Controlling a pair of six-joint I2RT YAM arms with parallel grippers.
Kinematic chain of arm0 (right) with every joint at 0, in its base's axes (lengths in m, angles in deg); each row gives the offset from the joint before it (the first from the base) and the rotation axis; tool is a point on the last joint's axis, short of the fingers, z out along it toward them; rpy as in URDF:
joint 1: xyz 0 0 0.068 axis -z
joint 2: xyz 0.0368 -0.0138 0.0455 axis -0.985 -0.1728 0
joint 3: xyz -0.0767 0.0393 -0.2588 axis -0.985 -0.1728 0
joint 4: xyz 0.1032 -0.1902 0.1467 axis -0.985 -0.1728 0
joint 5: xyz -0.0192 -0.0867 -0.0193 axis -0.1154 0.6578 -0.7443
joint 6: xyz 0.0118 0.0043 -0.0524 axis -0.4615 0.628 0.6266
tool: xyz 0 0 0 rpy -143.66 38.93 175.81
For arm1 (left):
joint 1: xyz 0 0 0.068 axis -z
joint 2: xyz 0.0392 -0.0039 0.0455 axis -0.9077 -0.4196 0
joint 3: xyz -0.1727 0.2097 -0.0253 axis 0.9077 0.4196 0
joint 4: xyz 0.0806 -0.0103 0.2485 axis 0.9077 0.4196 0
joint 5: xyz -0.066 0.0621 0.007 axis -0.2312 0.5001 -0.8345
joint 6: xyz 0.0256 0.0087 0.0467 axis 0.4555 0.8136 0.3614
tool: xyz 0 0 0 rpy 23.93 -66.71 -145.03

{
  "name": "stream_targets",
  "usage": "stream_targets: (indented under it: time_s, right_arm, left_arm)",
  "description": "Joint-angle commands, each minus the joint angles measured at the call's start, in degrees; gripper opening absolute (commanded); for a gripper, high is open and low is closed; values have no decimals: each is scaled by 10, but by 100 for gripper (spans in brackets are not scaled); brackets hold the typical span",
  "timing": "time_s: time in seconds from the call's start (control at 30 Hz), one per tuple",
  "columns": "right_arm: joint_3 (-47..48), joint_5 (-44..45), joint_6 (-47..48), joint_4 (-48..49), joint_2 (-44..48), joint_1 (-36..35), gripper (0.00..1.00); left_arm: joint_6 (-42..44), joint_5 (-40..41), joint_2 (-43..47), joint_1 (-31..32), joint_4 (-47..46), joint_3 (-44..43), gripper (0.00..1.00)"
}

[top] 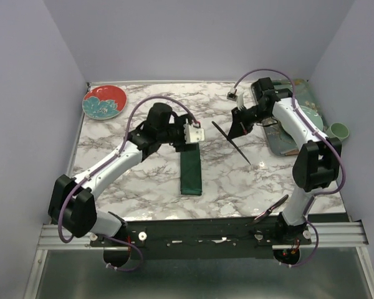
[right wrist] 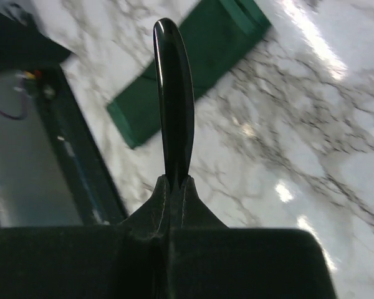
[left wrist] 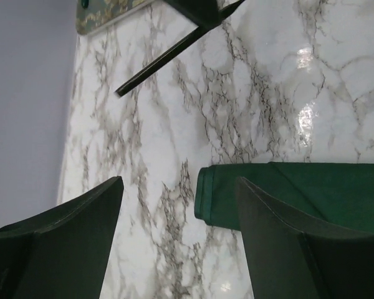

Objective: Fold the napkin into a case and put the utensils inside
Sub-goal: Pick up the knife from the corner of the board, then pass from the right arm to the left

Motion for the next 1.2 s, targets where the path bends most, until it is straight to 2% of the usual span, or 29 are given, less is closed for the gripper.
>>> stream_targets:
  time_s: [0.0,0.03,0.13,0.3,0.43,0.9,1.17]
  right_arm:
    - [9,-217,-156,-1,-19,4,0]
    - [-4,-239,-190,5,-22,5,1]
    - [-27,-306,-244,35,-25,5,1]
    - [-84,-386,-312,72,-20,5,1]
    - [-110,-409,-331,73,-22,6,1]
    - [-132,-444,-358,71,-41,16,1]
    - [-140,-449,-368,73,-45,17,0]
  left_arm:
    - [188,29,38,70,-197,103,81]
    - [206,30,40,82,-251,119,81]
    - [269,25,36,119,-326,169,81]
    - [293,29,27,158,-390,197,81]
    - [306,49,15,177,-434,206,79]
    - [353,21,11,207,-384,201,74]
    - [365,16,3,215,-352,192,66]
